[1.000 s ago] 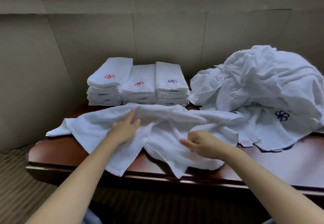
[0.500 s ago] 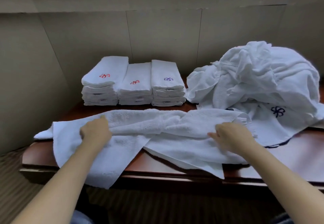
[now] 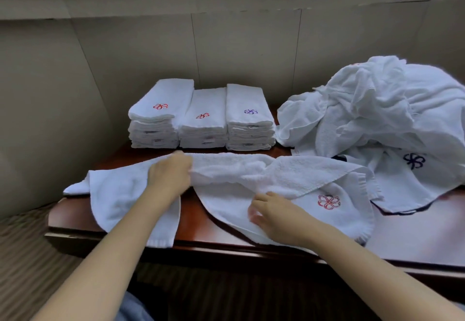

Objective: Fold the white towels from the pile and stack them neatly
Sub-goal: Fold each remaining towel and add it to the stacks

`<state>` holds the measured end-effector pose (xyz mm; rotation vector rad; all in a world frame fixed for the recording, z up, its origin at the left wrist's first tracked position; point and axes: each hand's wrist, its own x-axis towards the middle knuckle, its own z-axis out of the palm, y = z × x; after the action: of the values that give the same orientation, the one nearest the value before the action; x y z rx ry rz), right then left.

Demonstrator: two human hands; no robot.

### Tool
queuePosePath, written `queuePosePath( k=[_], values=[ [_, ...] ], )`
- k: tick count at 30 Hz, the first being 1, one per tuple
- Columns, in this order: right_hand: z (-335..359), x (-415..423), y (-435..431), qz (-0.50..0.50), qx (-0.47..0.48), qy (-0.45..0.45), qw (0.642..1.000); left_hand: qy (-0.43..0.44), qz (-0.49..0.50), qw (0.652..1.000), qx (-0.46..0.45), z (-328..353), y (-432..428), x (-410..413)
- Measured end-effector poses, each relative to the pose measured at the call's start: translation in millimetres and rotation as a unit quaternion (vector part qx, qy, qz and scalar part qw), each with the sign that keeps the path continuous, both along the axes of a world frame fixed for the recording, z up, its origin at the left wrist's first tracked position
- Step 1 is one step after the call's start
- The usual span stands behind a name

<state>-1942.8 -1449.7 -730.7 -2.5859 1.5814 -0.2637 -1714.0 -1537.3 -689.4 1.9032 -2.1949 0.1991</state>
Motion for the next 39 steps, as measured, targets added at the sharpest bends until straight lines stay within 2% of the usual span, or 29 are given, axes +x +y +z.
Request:
queuePosePath(
  k=[3,5,8,10,11,13,15,16,18,20,23,26,28,29,32,34,36,39],
  values=[
    [16.2,-4.8,5.4,-0.005,0.08,-0.027,0.996,0.096,0.066,0.979,-0.167,28.3,-12.3,24.4],
    [26.7,-13.4,9.4,-0.028,0.13,0.005,0.991,0.208,0.081,0.943,-0.247,47.5,-19.8,44.4],
    [38.1,-32.2,11.1,-0.086,0.163,0.099,0.978,0.387,0.115,0.87,-0.283,71.4,-34.0,63.2],
    [42.9,-49.6,6.5,-0.124,0.187,0.155,0.962,0.456,0.148,0.832,-0.28,84.1,-47.9,71.5],
    [44.4,-59.3,2.2,-0.145,0.205,0.174,0.952,0.468,0.148,0.824,-0.283,89.3,-56.3,74.4],
    [47.2,-73.7,-6.1,-0.197,0.246,0.181,0.932,0.453,0.105,0.846,-0.261,92.9,-72.8,75.7],
    [48.1,-80.8,-13.5,-0.253,0.252,0.182,0.916,0.391,0.025,0.907,-0.158,85.7,-85.9,70.6],
    [48.3,-81.6,-17.1,-0.277,0.226,0.189,0.914,0.347,-0.012,0.934,-0.082,78.2,-90.4,66.2],
    [46.8,-78.5,-26.0,-0.313,0.136,0.19,0.921,0.262,-0.047,0.963,0.05,59.3,-91.7,56.1],
    [41.7,-66.0,-33.9,-0.318,0.053,0.183,0.929,0.217,-0.089,0.966,0.109,38.4,-81.6,47.0],
    [30.6,-34.7,-41.7,-0.225,-0.03,0.125,0.966,0.187,-0.12,0.967,0.124,5.5,-48.4,39.3],
    [14.1,-6.2,-40.8,-0.127,-0.021,0.041,0.991,0.121,-0.131,0.971,0.157,-17.4,-16.0,35.3],
    [4.6,-0.1,-44.8,-0.111,-0.021,0.039,0.993,0.051,-0.127,0.972,0.192,-22.9,-3.8,33.4],
    [3.4,-0.5,-48.5,-0.115,-0.021,0.035,0.993,0.035,-0.128,0.972,0.192,-22.9,0.0,34.5],
    [5.3,-10.9,-63.4,-0.2,-0.019,-0.085,0.976,0.084,-0.178,0.96,0.201,-23.7,5.7,44.3],
    [5.4,-27.1,-74.9,-0.269,-0.004,-0.086,0.959,0.091,-0.205,0.952,0.208,-30.1,6.7,49.2],
    [2.7,-42.6,-80.8,-0.289,0.036,-0.056,0.955,0.08,-0.197,0.966,0.144,-37.6,3.2,48.7],
    [-5.0,-56.8,-80.4,-0.276,0.056,-0.099,0.955,0.002,-0.128,0.992,-0.005,-40.0,-6.1,46.0]
  ],
)
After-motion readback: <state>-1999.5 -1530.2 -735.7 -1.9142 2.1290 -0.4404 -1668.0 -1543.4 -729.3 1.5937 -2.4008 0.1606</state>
